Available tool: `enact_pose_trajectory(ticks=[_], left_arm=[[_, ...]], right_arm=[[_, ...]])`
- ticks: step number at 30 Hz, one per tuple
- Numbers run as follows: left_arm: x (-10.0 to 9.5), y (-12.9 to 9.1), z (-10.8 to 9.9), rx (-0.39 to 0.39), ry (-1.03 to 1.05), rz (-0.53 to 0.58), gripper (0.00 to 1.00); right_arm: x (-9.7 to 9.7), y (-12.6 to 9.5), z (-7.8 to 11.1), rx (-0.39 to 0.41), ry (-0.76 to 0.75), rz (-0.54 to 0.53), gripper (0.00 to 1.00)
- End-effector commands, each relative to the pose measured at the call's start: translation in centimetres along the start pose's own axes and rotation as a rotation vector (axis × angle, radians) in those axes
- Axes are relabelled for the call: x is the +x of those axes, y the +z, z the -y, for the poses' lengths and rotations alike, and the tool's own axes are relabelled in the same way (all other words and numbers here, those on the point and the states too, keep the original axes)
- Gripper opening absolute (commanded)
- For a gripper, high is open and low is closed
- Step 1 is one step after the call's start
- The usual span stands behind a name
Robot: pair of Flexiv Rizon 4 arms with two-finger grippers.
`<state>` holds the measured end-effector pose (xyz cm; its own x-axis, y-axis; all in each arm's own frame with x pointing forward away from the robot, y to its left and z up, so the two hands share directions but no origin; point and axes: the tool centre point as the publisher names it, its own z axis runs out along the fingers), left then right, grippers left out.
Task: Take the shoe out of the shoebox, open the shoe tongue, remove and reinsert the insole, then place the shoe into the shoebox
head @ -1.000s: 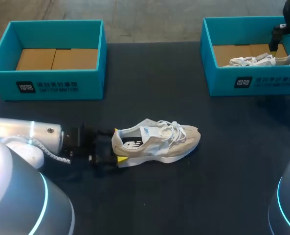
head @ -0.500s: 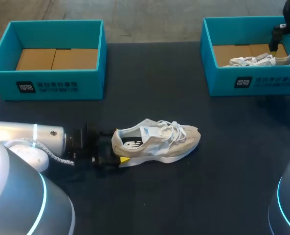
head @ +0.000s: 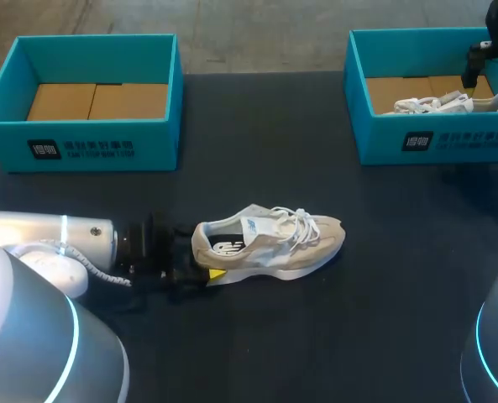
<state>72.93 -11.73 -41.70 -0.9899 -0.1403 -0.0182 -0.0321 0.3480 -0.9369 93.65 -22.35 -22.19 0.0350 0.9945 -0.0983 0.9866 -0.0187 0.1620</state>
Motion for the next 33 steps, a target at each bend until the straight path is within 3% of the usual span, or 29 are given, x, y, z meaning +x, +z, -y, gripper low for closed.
enact_pose_trajectory(ticks=[1, 21, 33], left_arm=[[-0.3, -0.2, -0.1, 0.000, 0.006, -0.011, 0.00], [-1.2, -1.6, -0.7, -0.028, 0.043, -0.126, 0.00], [-1.2, -1.8, -1.0, -0.043, 0.045, -0.123, 0.00]], right_arm=[[0.0, 0.0, 0.1, -0.001, 0.002, 0.000, 1.00], [0.0, 0.0, 0.1, -0.001, 0.002, 0.000, 1.00], [0.0, 0.0, 0.1, -0.001, 0.002, 0.000, 1.00]])
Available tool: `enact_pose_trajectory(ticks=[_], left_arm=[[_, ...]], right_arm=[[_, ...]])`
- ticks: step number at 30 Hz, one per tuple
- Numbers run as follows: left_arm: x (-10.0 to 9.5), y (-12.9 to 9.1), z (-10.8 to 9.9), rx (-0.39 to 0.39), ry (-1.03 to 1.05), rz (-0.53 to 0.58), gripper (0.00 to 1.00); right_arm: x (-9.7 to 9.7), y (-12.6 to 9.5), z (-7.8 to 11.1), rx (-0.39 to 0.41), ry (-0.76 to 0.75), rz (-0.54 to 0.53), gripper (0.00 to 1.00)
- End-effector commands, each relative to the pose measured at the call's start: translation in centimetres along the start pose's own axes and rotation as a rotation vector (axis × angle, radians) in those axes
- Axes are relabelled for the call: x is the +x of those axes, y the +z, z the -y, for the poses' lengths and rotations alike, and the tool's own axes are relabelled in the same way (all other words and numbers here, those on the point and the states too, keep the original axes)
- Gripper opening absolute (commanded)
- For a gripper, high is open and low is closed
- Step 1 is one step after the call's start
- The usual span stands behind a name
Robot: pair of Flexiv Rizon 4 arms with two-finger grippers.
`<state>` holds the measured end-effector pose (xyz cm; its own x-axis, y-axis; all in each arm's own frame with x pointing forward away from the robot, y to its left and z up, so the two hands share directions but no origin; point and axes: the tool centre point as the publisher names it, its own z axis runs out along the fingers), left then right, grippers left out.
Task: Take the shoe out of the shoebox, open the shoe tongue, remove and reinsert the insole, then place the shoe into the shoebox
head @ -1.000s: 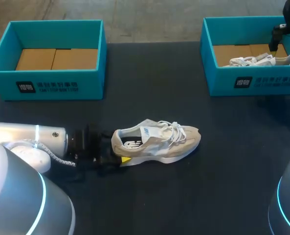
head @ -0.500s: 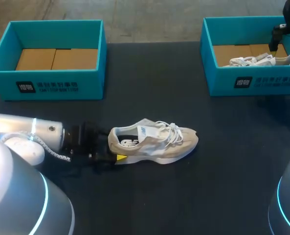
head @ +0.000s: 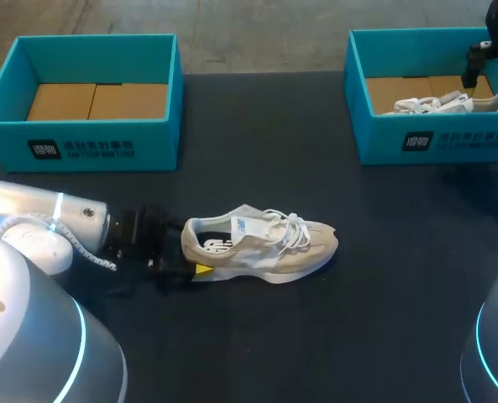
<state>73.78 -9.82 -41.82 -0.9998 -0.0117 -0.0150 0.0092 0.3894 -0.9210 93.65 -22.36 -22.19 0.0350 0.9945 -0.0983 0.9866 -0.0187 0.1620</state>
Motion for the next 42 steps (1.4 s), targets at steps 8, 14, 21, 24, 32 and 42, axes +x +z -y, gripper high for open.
enact_pose_trajectory(ticks=[8, 14, 21, 24, 32, 42], left_arm=[[-0.1, -0.2, -0.3, -0.002, 0.001, -0.002, 0.00], [-0.1, -0.2, -0.3, -0.002, 0.001, -0.002, 0.00], [-0.1, -0.2, -0.3, -0.002, 0.001, -0.002, 0.00], [-0.1, -0.2, -0.3, -0.002, 0.001, -0.002, 0.00], [-0.1, -0.2, -0.3, -0.002, 0.001, -0.002, 0.00], [-0.1, -0.2, -0.3, -0.002, 0.001, -0.002, 0.00]], right_arm=[[0.0, 0.0, 0.1, -0.001, 0.002, 0.000, 1.00], [0.0, 0.0, 0.1, -0.001, 0.002, 0.000, 1.00], [3.6, 1.3, -0.2, 0.034, 0.066, 0.063, 1.00], [5.9, 0.9, -0.1, 0.034, 0.127, 0.088, 1.00], [11.7, -0.4, 1.3, 0.011, 0.182, 0.115, 1.00], [17.2, -1.8, 5.1, 0.045, 0.180, 0.120, 1.00]])
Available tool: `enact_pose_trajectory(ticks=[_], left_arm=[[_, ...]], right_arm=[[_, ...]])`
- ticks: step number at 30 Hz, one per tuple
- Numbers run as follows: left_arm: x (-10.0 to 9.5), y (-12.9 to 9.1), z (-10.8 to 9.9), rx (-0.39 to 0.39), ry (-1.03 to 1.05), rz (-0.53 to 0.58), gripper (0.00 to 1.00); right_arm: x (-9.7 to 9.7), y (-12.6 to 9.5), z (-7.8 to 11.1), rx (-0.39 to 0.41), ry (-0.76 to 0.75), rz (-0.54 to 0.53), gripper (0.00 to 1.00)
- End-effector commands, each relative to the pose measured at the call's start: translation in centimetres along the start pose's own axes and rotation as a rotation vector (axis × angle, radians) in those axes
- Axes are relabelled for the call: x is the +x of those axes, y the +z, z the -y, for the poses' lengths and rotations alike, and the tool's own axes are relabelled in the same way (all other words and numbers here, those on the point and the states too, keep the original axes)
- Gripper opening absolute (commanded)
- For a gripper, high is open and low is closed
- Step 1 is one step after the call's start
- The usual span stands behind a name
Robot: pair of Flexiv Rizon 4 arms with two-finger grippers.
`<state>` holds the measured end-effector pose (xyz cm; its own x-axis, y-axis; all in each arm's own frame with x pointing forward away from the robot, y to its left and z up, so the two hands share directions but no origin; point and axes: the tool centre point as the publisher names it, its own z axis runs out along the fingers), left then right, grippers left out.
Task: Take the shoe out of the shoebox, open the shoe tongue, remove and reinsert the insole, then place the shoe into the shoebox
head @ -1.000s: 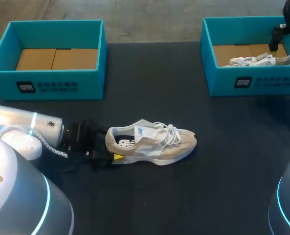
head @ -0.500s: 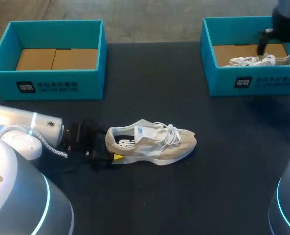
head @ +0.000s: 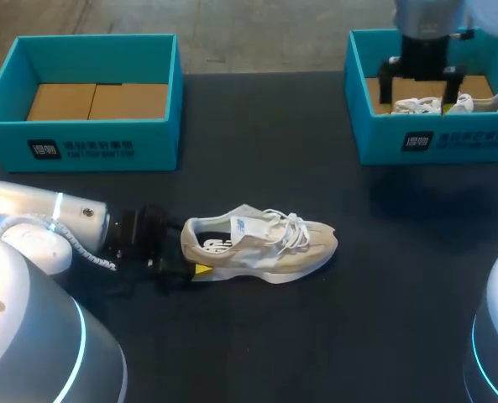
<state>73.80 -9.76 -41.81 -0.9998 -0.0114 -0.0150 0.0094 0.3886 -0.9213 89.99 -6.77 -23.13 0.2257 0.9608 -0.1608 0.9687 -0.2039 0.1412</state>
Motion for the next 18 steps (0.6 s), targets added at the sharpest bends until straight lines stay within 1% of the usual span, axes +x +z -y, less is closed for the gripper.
enact_pose_trajectory(ticks=[1, 3, 4, 7, 11, 12, 13, 14, 16, 18], left_arm=[[-0.1, -0.2, -0.3, -0.003, 0.000, -0.002, 0.00], [-0.1, -0.2, -0.3, -0.003, 0.000, -0.002, 0.00], [-0.1, -0.2, -0.3, -0.003, 0.000, -0.002, 0.00], [-0.1, -0.2, -0.3, -0.003, 0.000, -0.002, 0.00], [-0.1, -0.2, -0.3, -0.003, 0.000, -0.002, 0.00], [-0.1, -0.2, -0.3, -0.003, 0.000, -0.002, 0.00], [-0.1, -0.2, -0.3, -0.003, 0.000, -0.002, 0.00], [-0.1, -0.2, -0.3, -0.003, 0.000, -0.002, 0.00], [-0.1, -0.2, -0.3, -0.003, 0.000, -0.002, 0.00], [-0.1, -0.2, -0.3, -0.003, 0.000, -0.002, 0.00]], right_arm=[[1.9, -0.8, 1.9, -0.003, -0.006, 0.011, 1.00], [3.0, -0.9, 2.8, 0.004, -0.005, 0.004, 1.00], [3.7, -0.9, 3.3, 0.016, -0.006, 0.022, 1.00], [5.6, -0.6, 4.7, 0.037, -0.009, 0.025, 1.00], [8.2, -0.1, 6.3, 0.052, -0.044, -0.055, 1.00], [8.7, 0.0, 6.6, 0.049, -0.054, -0.057, 1.00], [9.6, 0.0, 7.2, 0.030, -0.069, -0.075, 1.00], [10.2, -0.1, 7.6, 0.025, -0.087, -0.068, 1.00], [11.3, -0.1, 8.6, 0.001, -0.107, 0.000, 1.00], [12.3, 0.2, 9.5, 0.005, -0.123, -0.007, 1.00]])
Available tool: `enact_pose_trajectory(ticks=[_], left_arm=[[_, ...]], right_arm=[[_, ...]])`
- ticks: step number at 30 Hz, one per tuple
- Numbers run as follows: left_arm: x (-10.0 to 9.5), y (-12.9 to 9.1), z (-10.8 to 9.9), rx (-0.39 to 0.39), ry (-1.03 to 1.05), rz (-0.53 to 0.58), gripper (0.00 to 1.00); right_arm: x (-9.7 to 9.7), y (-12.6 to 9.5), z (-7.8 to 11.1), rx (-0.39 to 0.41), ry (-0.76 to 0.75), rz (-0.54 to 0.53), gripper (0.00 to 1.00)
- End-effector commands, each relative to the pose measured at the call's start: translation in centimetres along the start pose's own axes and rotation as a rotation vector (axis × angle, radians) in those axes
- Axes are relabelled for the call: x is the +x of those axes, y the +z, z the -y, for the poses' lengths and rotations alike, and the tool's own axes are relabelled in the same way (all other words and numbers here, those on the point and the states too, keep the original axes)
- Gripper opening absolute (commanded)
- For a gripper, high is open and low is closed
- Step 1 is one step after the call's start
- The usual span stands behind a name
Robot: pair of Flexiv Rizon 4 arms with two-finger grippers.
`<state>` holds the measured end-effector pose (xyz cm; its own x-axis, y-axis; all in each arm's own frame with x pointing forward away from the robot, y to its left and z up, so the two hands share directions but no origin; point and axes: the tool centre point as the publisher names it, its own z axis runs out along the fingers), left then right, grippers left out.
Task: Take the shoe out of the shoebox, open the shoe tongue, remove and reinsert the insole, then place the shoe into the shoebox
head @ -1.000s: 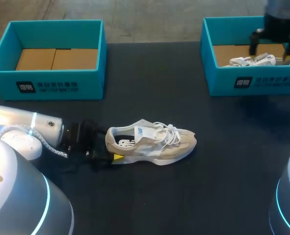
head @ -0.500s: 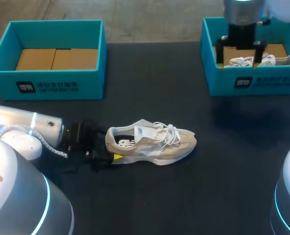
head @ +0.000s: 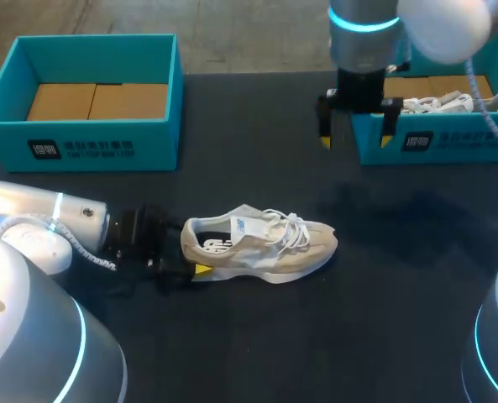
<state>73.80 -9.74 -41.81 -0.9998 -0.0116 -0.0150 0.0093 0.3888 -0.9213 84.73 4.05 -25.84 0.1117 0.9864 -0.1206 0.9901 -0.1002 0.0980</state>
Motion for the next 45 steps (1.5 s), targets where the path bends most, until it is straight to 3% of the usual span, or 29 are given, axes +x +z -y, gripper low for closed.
enact_pose_trajectory(ticks=[1, 22, 32, 39, 45], left_arm=[[-0.1, -0.2, -0.2, -0.003, 0.001, -0.002, 0.00], [-0.1, -0.2, -0.2, -0.003, 0.001, -0.002, 0.00], [-0.1, -0.2, -0.2, -0.003, 0.001, -0.002, 0.00], [-0.1, -0.2, -0.2, -0.003, 0.001, -0.002, 0.00], [-0.1, -0.2, -0.2, -0.003, 0.001, -0.002, 0.00]], right_arm=[[3.4, 0.6, 1.9, -0.020, -0.019, 0.059, 1.00], [3.9, 0.9, 2.3, -0.014, -0.021, 0.072, 1.00], [9.1, -2.2, 5.5, -0.029, -0.022, 0.129, 1.00], [12.3, -2.8, 7.6, -0.034, -0.023, 0.145, 1.00], [13.9, -2.4, 9.3, -0.002, -0.013, 0.158, 1.00]])
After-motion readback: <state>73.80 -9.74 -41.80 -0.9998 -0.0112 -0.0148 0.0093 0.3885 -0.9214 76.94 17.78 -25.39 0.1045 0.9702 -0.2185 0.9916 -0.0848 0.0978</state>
